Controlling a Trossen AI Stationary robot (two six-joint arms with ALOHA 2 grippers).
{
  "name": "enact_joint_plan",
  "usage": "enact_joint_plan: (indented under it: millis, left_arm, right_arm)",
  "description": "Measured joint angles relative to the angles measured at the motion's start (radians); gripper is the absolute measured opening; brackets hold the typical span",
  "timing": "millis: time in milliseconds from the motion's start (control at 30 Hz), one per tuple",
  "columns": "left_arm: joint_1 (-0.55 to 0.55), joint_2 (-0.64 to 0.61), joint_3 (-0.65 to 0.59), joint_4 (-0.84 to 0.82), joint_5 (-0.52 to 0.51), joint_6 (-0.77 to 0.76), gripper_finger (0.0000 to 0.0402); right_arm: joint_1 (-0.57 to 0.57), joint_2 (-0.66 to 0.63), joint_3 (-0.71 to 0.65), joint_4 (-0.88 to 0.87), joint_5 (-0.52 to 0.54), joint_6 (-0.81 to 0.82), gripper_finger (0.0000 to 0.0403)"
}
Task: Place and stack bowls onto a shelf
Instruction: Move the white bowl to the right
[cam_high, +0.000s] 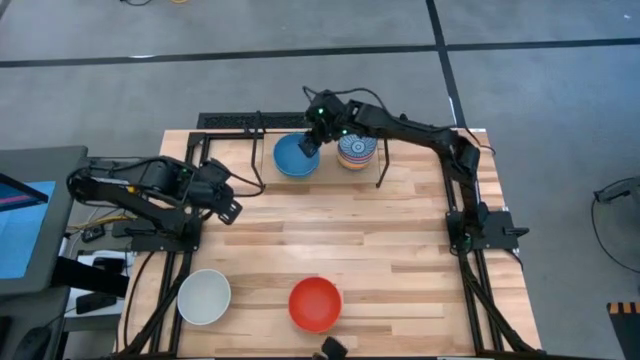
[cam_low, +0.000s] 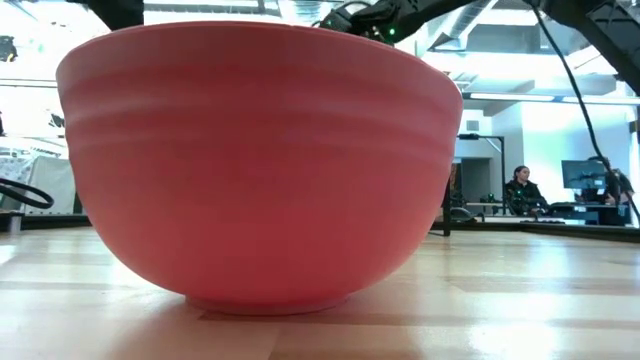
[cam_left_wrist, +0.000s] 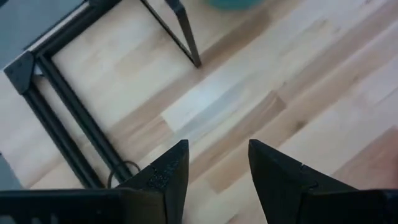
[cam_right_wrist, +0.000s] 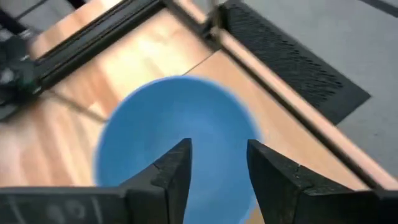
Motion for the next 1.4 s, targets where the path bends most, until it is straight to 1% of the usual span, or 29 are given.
enact_joint_plan:
  millis: [133, 233, 367, 500, 600, 667, 833, 900, 1033, 1167, 1267, 1400]
  left_arm:
    - [-0.057, 0.0, -0.013, 0.018, -0.004, -0.005, 0.0151]
    - [-0.152, -0.003, -0.091, 0.074, 0.022, 0.015, 0.0151]
    - [-0.319, -0.029, -0.247, 0.129, 0.13, -0.038, 0.0151]
    - [-0.443, -0.047, -0.388, 0.263, 0.269, -0.114, 0.0151]
    - [-0.516, -0.049, -0.474, 0.337, 0.31, -0.141, 0.0151]
    - [-0.541, -0.048, -0.528, 0.364, 0.333, -0.173, 0.0151]
    - [-0.564, -0.045, -0.651, 0.448, 0.449, -0.267, 0.0151]
    - [-0.574, -0.045, -0.687, 0.491, 0.46, -0.284, 0.0151]
    - [-0.585, -0.045, -0.747, 0.596, 0.487, -0.284, 0.0151]
    - [-0.586, -0.045, -0.759, 0.605, 0.502, -0.299, 0.0151]
    - [-0.586, -0.052, -0.742, 0.602, 0.517, -0.291, 0.0151]
    - [-0.593, -0.052, -0.73, 0.632, 0.544, -0.276, 0.0151]
  right_arm:
    - [0.055, 0.001, 0.0, -0.062, -0.015, -0.027, 0.0179]
    - [0.124, -0.014, -0.001, -0.129, -0.017, -0.029, 0.0172]
    - [0.269, -0.055, 0.001, -0.175, -0.017, 0.02, 0.0168]
    - [0.408, -0.071, 0.001, -0.172, 0.0, 0.074, 0.0168]
    - [0.473, -0.072, 0.0, -0.171, 0.04, 0.11, 0.0168]
    - [0.498, -0.07, 0.0, -0.175, 0.041, 0.132, 0.0168]
    - [0.544, -0.059, -0.023, -0.17, 0.042, 0.176, 0.0168]
    - [0.557, -0.06, -0.06, -0.125, 0.044, 0.187, 0.0168]
    - [0.572, -0.058, -0.136, -0.099, 0.042, 0.213, 0.0168]
    - [0.575, -0.058, -0.198, -0.088, 0.044, 0.245, 0.0168]
    - [0.58, -0.058, -0.228, -0.081, 0.043, 0.26, 0.0168]
    - [0.594, -0.059, -0.257, -0.12, 0.039, 0.261, 0.0168]
